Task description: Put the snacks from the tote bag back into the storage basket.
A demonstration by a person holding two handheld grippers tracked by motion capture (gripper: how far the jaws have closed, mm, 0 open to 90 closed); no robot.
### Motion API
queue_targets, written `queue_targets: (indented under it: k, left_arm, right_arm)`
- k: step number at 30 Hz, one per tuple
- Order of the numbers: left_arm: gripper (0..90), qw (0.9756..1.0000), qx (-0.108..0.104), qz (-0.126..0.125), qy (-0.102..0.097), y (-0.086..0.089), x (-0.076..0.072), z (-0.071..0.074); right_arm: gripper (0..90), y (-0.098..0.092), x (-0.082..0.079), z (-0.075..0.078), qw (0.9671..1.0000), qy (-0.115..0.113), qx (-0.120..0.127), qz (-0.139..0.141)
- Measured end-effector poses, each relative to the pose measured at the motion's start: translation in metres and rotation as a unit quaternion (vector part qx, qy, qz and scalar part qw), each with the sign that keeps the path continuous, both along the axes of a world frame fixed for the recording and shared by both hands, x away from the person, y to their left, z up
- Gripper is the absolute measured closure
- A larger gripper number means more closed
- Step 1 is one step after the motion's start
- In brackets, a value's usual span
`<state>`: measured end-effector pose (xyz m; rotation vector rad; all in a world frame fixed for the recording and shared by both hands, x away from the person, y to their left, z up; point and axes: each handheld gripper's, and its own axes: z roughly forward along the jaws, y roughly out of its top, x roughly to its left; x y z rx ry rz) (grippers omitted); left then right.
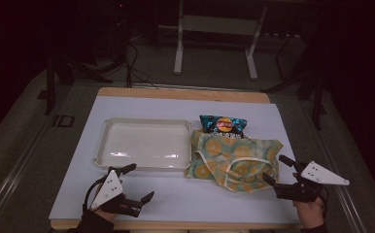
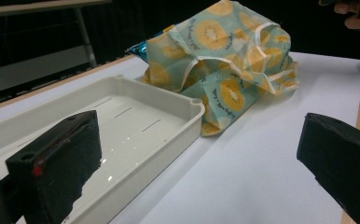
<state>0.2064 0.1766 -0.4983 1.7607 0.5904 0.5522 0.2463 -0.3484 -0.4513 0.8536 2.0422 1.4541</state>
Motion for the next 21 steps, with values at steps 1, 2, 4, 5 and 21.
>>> queue_targets:
  k: [1, 2, 4, 5, 21]
  left_arm:
    - [0.3, 1.0000, 0.000, 0.001, 0.000, 0.000, 0.000, 0.000]
    - [0.3, 1.0000, 0.000, 0.001, 0.000, 0.000, 0.000, 0.000]
    - [0.3, 1.0000, 0.001, 0.000, 0.000, 0.000, -0.001, 0.000]
    - [0.3, 1.0000, 0.001, 0.000, 0.000, 0.000, -0.001, 0.000]
    - [0.3, 0.9999, 0.006, -0.012, -0.002, -0.006, -0.004, 0.001]
  right_arm:
    - [11.8, 0.000, 0.000, 0.001, 1.0000, 0.002, 0.002, 0.005]
    - [11.6, -0.001, 0.000, 0.001, 1.0000, -0.001, 0.000, 0.002]
    - [10.9, 0.000, -0.001, 0.002, 1.0000, -0.002, 0.001, -0.001]
    - [10.9, 0.000, -0.001, 0.002, 1.0000, -0.002, 0.001, -0.001]
    - [10.7, 0.015, -0.006, 0.008, 0.9985, -0.004, -0.023, 0.051]
